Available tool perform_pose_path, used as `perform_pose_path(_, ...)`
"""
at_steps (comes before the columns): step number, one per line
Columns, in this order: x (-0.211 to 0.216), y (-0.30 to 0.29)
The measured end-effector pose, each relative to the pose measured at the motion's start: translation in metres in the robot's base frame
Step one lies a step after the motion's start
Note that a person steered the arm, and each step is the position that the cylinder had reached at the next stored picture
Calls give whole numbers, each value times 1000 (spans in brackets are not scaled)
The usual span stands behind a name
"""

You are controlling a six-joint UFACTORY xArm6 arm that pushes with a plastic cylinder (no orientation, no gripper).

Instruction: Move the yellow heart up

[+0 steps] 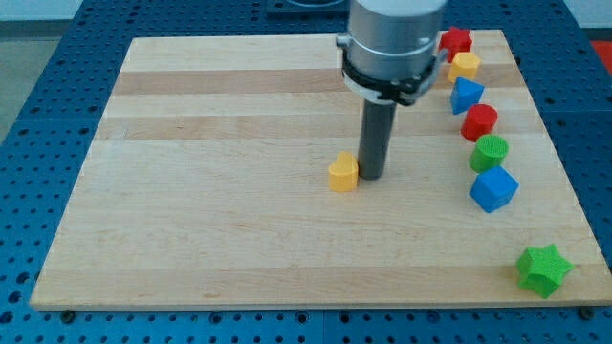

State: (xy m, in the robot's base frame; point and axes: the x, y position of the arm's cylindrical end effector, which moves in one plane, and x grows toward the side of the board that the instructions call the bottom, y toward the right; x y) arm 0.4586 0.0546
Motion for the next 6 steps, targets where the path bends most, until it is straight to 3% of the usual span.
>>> perform_pose_path(2,8,-18)
perform_pose_path(4,56,-25)
perform_pose_path(6,-12,-66)
